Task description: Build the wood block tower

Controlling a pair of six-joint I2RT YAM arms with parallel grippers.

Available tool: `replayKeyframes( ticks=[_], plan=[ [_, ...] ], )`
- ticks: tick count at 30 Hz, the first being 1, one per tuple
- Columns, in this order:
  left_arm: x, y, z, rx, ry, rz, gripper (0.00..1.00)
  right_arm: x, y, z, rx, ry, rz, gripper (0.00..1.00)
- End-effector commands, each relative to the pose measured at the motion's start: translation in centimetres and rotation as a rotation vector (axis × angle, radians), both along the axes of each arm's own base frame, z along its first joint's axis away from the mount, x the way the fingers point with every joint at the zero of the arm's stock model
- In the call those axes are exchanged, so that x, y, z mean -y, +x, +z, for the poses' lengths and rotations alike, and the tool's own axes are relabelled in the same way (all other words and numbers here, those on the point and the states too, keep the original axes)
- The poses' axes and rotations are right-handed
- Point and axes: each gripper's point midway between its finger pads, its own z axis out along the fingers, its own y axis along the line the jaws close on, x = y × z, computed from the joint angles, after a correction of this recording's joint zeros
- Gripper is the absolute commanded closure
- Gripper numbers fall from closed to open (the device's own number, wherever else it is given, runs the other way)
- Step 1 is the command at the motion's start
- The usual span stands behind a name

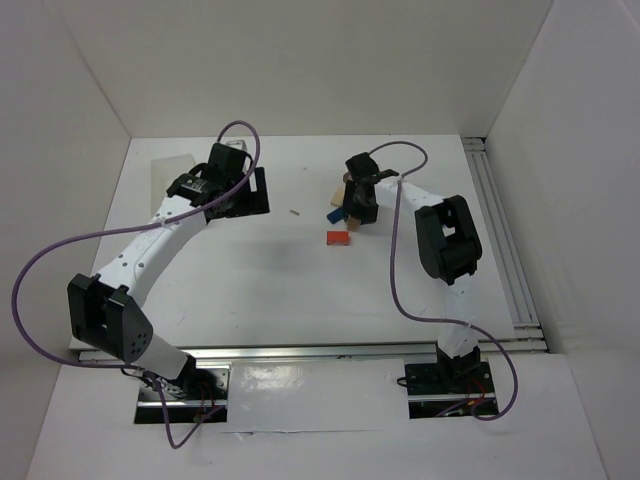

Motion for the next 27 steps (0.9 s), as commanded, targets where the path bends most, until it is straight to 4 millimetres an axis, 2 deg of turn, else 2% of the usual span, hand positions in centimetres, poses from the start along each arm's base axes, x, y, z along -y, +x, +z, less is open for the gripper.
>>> replayKeyframes(
  ticks=[1, 3, 6, 7, 9, 10, 11, 12, 13, 14, 15, 16, 17, 18, 19, 20, 21, 22, 23, 24, 26, 27],
  plan=[
    [0.5, 0.6, 0.7, 0.025, -0.009, -0.034, 0.04, 0.0, 0.5, 0.0, 0.009, -0.033, -0.008, 0.46],
    [0.7, 0.8, 0.6, 0.022, -0.009, -0.047, 0.04, 0.6, 0.5, 0.3, 0.019, -0.063, -0.015, 0.57],
    [1.7, 1.0, 1.1, 0.023, -0.041, -0.088, 0.05, 1.5, 1.2, 2.6, 0.073, -0.075, -0.033, 0.7],
    [2.5, 1.1, 1.4, 0.02, -0.072, -0.116, 0.06, 2.6, 1.7, 3.2, 0.084, -0.081, -0.036, 0.72],
    [3.6, 1.2, 2.3, 0.021, -0.111, -0.165, 0.06, 3.2, 2.1, 5.0, 0.118, -0.074, -0.028, 0.75],
    [4.8, 1.2, 2.2, 0.0, -0.153, -0.208, 0.06, 3.8, 1.7, 5.3, 0.119, -0.083, -0.005, 0.76],
    [5.3, 1.3, 2.3, -0.009, -0.166, -0.234, 0.06, 4.2, 2.4, 6.5, 0.162, -0.069, -0.006, 0.77],
    [6.1, 1.8, 3.4, 0.01, -0.195, -0.258, 0.06, 3.9, 2.4, 8.8, 0.213, -0.039, 0.015, 0.77],
    [7.2, 1.4, 3.6, -0.011, -0.238, -0.315, 0.08, 4.4, 2.2, 9.4, 0.229, -0.028, 0.022, 0.77],
    [8.1, 1.7, 2.8, -0.051, -0.261, -0.34, 0.08, 3.7, 2.1, 10.7, 0.266, 0.005, 0.065, 0.77],
    [8.9, 1.9, 3.0, -0.057, -0.288, -0.38, 0.08, 3.5, 1.9, 11.8, 0.293, 0.023, 0.088, 0.77],
    [10.5, 1.6, 4.5, -0.058, -0.36, -0.449, 0.09, 2.9, 1.1, 13.5, 0.334, 0.062, 0.133, 0.77],
    [11.4, 1.6, 4.7, -0.076, -0.397, -0.485, 0.09, 3.1, 0.5, 14.2, 0.348, 0.057, 0.144, 0.77],
    [12.3, 2.0, 3.9, -0.104, -0.424, -0.52, 0.09, 2.0, -0.3, 14.9, 0.363, 0.088, 0.194, 0.77],
    [13.2, 2.3, 5.2, -0.092, -0.462, -0.559, 0.09, 1.7, -1.3, 16.7, 0.399, 0.104, 0.219, 0.77],
    [14.3, 1.9, 5.9, -0.106, -0.522, -0.617, 0.09, 1.1, -2.6, 16.2, 0.392, 0.103, 0.259, 0.75],
    [14.8, 1.9, 6.1, -0.12, -0.548, -0.641, 0.09, 0.7, -3.5, 16.4, 0.395, 0.112, 0.285, 0.75],
    [15.8, 1.7, 6.6, -0.136, -0.608, -0.699, 0.09, 0.3, -5.2, 16.9, 0.405, 0.119, 0.322, 0.75],
    [16.0, 2.1, 6.5, -0.135, -0.609, -0.7, 0.1, -0.1, -5.7, 18.1, 0.434, 0.129, 0.333, 0.75],
    [16.5, 1.7, 7.0, -0.161, -0.66, -0.723, 0.1, 0.2, -6.9, 17.1, 0.412, 0.124, 0.356, 0.75],
    [17.2, 1.9, 7.4, -0.149, -0.7, -0.76, 0.1, -0.4, -8.8, 18.5, 0.451, 0.151, 0.391, 0.74],
    [17.6, 1.6, 7.4, -0.17, -0.737, -0.78, 0.1, -0.5, -9.7, 18.0, 0.442, 0.152, 0.402, 0.74]
  ],
)
